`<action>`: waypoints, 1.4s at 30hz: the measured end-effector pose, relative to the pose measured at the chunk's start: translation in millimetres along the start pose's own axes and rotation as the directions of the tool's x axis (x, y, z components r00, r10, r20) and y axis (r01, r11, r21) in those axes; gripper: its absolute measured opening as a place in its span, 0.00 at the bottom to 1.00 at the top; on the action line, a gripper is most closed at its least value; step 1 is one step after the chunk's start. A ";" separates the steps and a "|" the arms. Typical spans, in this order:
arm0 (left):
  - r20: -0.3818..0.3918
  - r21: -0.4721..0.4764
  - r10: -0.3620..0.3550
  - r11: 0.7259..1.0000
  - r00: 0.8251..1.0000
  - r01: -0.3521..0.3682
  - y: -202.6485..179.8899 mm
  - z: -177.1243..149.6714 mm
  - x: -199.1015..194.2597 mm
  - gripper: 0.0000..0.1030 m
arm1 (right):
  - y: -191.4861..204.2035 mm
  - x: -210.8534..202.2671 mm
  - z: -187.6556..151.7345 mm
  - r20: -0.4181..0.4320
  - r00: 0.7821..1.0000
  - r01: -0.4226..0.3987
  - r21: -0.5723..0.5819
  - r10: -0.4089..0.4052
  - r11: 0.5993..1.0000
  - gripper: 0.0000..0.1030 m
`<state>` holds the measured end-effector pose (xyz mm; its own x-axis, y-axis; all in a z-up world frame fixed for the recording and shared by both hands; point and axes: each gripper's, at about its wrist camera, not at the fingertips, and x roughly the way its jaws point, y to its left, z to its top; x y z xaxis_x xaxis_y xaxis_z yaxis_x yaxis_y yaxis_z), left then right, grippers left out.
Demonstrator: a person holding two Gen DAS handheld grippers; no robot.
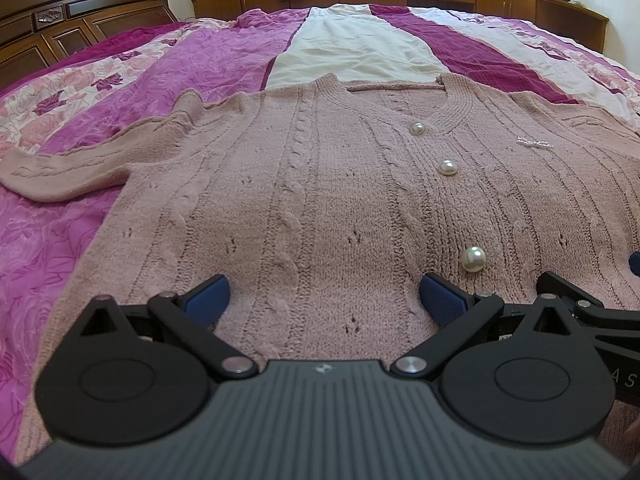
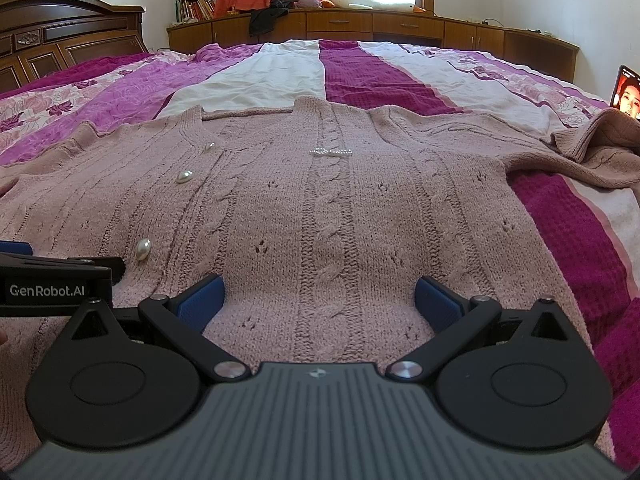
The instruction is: Fold small clothes
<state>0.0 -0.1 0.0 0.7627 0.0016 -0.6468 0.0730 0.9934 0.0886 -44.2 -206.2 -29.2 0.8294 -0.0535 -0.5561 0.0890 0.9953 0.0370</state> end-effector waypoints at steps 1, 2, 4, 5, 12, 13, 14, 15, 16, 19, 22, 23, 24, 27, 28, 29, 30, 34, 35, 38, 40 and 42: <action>0.000 0.000 0.000 1.000 1.000 0.000 0.0 0.0 0.0 1.00 | 0.0 -0.2 -0.1 0.000 1.000 0.000 0.000 0.000 1.000 1.00; 0.000 0.000 0.000 1.000 1.000 0.000 0.0 0.1 0.0 1.00 | -0.1 -0.3 -0.1 0.001 1.000 0.000 0.000 0.000 1.000 1.00; -0.001 0.000 0.000 1.000 1.000 0.000 -0.1 0.1 0.0 1.00 | -0.3 -0.2 0.0 0.000 1.000 -0.001 0.001 0.001 1.000 1.00; 0.000 0.000 0.000 1.000 1.000 0.000 0.0 0.0 0.0 1.00 | -0.5 -0.2 0.1 0.000 1.000 -0.002 0.002 0.002 1.000 1.00; -0.003 -0.001 -0.002 1.000 1.000 0.002 0.3 0.1 0.1 1.00 | 0.6 -1.5 -2.2 0.001 1.000 -0.003 0.003 0.003 1.000 1.00; -0.004 -0.002 -0.003 1.000 1.000 0.003 0.4 0.2 0.1 1.00 | 0.9 -1.7 -2.4 0.001 1.000 -0.003 0.002 0.003 1.000 1.00; -0.005 -0.003 -0.004 1.000 1.000 0.004 1.9 0.5 0.1 1.00 | 1.0 -2.1 -2.9 0.001 1.000 -0.003 0.002 0.003 1.000 1.00; -0.006 -0.003 -0.004 1.000 1.000 0.004 2.5 0.9 0.4 1.00 | -0.6 -0.3 0.0 0.000 1.000 -0.003 0.002 0.003 1.000 1.00; -0.006 -0.004 -0.004 1.000 1.000 0.004 2.7 1.5 1.0 1.00 | -0.7 -0.3 0.0 0.000 1.000 -0.002 0.002 0.002 1.000 1.00; -0.007 -0.004 -0.004 1.000 1.000 0.004 3.0 1.5 1.9 1.00 | -0.7 0.8 0.6 0.001 1.000 -0.002 0.002 0.002 1.000 1.00; -0.009 0.000 -0.005 1.000 1.000 0.005 0.5 1.3 4.7 1.00 | 0.3 -0.1 -1.2 -0.002 1.000 -0.002 0.000 0.002 1.000 1.00; -0.012 0.001 -0.006 1.000 1.000 0.006 -0.6 1.3 3.6 1.00 | 0.4 -0.4 -1.0 -0.003 1.000 -0.001 0.000 0.001 1.000 1.00; -0.013 0.002 -0.006 1.000 1.000 0.006 -0.2 1.8 3.3 1.00 | 0.3 -0.3 -0.5 -0.005 1.000 -0.001 -0.001 0.001 1.000 1.00; -0.020 0.003 -0.006 1.000 1.000 0.006 -0.2 2.7 3.3 1.00 | 1.3 0.1 -0.3 -0.011 1.000 -0.003 -0.003 0.003 1.000 1.00; -0.022 0.004 -0.005 1.000 1.000 0.006 -0.3 3.1 3.3 1.00 | 1.3 -0.1 0.5 -0.014 1.000 -0.004 -0.003 0.004 1.000 1.00; -0.024 0.004 -0.005 1.000 1.000 0.005 -0.3 3.7 3.3 1.00 | 1.1 0.5 1.6 -0.018 1.000 -0.006 -0.004 0.006 1.000 1.00; -0.028 0.005 -0.005 1.000 1.000 0.005 -0.4 4.5 3.5 1.00 | 0.9 1.0 2.5 -0.023 1.000 -0.008 -0.004 0.008 1.000 1.00; -0.048 0.007 -0.010 1.000 0.999 0.010 0.4 8.3 4.1 1.00 | -4.1 1.4 8.0 -0.047 0.998 -0.035 0.008 0.035 0.999 1.00; -0.054 0.007 -0.012 1.000 0.998 0.012 0.5 9.0 4.6 1.00 | -6.7 1.3 9.8 -0.054 0.997 -0.046 0.015 0.047 0.999 1.00; -0.071 0.007 -0.020 1.000 0.997 0.020 2.3 12.4 4.8 1.00 | -15.3 -0.1 17.5 -0.081 0.992 -0.091 0.040 0.094 0.995 1.00; -0.081 0.007 -0.021 1.000 0.997 0.021 2.5 14.0 5.0 1.00 | -21.2 -2.7 21.3 -0.090 0.987 -0.126 0.066 0.132 0.990 1.00; -0.090 0.011 -0.019 1.000 0.996 0.020 2.2 16.0 5.1 1.00 | -29.6 -6.3 25.2 -0.092 0.980 -0.168 0.102 0.178 0.980 1.00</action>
<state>14.3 0.2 9.0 0.7000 -0.0070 -0.7141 0.0953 0.9919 0.0838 -38.1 -237.3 -5.8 0.7776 0.1320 -0.6148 0.0039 0.9767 0.2146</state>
